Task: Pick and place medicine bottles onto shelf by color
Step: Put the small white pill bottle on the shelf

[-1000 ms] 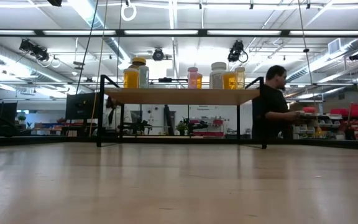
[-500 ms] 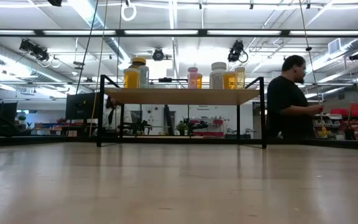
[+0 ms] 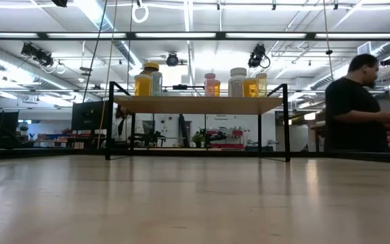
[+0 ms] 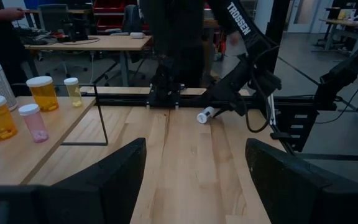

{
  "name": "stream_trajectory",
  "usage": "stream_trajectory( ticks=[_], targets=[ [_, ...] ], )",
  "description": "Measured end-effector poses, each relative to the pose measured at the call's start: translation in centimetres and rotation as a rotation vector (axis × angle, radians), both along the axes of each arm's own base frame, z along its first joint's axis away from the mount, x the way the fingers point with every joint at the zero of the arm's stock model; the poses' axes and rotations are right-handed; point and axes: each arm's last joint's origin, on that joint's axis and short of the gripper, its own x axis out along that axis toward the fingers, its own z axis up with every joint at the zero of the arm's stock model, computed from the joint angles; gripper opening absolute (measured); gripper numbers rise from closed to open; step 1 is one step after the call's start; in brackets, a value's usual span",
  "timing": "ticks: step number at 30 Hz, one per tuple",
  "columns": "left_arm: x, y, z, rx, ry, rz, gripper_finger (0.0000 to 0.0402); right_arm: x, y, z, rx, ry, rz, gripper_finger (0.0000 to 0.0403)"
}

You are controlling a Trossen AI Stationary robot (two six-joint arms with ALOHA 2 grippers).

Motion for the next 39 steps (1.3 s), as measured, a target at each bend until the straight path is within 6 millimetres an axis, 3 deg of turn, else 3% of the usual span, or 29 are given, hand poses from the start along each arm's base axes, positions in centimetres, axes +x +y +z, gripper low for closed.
stream_trajectory(
  ticks=[6,14,21,31,39],
  targets=[
    [0.0,0.0,0.0,0.016,0.001,-0.001,0.0283,-0.1,-0.3,0.0,-0.036,0.009,0.003,0.0204],
    [0.0,0.0,0.0,0.016,0.000,-0.001,0.0283,-0.1,-0.4,0.0,-0.056,-0.005,0.022,0.0157],
    [0.0,0.0,0.0,0.018,0.000,-0.002,0.0283,0.5,-0.4,0.3,-0.056,0.002,0.014,0.0164],
    [0.0,0.0,0.0,0.018,0.000,-0.002,0.0283,5.5,0.1,5.3,-0.029,0.158,0.090,0.0165],
    [0.0,0.0,0.0,0.018,0.000,-0.001,0.0283,10.8,-2.0,8.1,0.134,0.371,0.308,0.0165]
  ],
)
